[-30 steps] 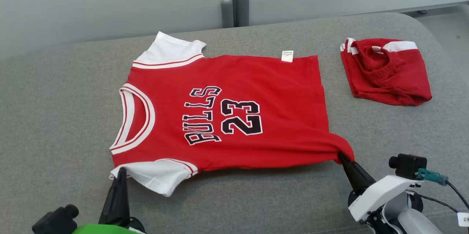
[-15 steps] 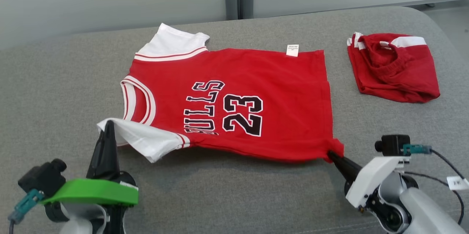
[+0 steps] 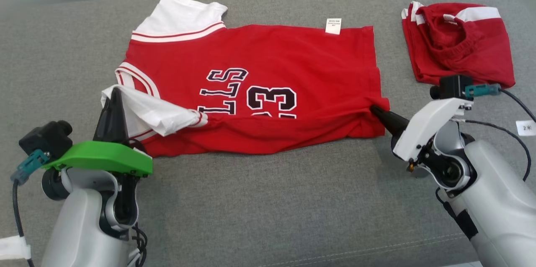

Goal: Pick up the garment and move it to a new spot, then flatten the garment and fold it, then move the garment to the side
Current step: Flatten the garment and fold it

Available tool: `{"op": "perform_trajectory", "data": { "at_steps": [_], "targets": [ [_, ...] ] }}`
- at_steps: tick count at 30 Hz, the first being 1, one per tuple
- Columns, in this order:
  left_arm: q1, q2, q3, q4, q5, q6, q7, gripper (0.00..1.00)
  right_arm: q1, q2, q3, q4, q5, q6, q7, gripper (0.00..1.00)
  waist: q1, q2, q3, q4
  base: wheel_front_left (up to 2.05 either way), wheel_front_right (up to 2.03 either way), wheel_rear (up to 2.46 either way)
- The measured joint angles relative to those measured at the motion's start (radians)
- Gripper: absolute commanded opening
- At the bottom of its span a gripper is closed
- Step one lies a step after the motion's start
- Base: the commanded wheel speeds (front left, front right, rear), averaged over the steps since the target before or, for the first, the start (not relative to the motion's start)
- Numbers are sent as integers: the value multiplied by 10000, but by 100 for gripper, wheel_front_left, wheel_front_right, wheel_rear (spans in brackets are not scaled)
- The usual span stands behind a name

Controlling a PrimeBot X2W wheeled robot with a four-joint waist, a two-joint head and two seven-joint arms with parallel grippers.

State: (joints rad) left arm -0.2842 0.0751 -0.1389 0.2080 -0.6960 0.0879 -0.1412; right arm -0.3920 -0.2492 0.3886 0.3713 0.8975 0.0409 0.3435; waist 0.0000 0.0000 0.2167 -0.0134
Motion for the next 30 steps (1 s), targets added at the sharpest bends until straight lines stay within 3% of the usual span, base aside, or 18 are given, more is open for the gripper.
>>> {"op": "perform_trajectory", "data": {
  "at_steps": [7,10,11,12,13,14,15,16,30],
  "targets": [
    [-925,42,-121,1108,320,19,130,0,-751,38,79,451,-21,-267,500,3,0,0,560,-169,0,0,0],
    [-1405,27,-176,1710,397,19,40,0,-980,107,23,694,-21,-341,535,46,0,0,801,-251,0,0,0],
    [-1498,27,-171,1793,401,19,-21,0,-993,171,-23,734,-13,-343,533,81,0,0,833,-263,0,0,0],
    [-1590,27,-171,1881,428,19,-96,0,-1004,236,-52,771,-4,-343,520,100,0,0,854,-271,0,0,0],
    [-1697,29,-174,1979,483,17,-173,7,-1023,282,-54,811,-4,-341,520,100,0,0,865,-275,0,0,0],
    [-1790,29,-174,2056,520,17,-201,36,-1043,311,-63,846,4,-339,518,100,0,0,865,-275,0,0,0],
    [-1790,29,-174,2056,520,17,-201,76,-1043,311,-63,846,4,-339,518,100,0,0,865,-275,0,0,0],
    [-1872,29,-176,2104,531,10,-291,100,-1070,341,-113,874,38,-339,470,100,0,0,863,-273,0,0,0],
    [-2188,75,-132,2692,669,-548,-811,100,-1091,128,-637,602,247,117,-573,100,0,0,442,-142,0,0,0]
  ]
}}
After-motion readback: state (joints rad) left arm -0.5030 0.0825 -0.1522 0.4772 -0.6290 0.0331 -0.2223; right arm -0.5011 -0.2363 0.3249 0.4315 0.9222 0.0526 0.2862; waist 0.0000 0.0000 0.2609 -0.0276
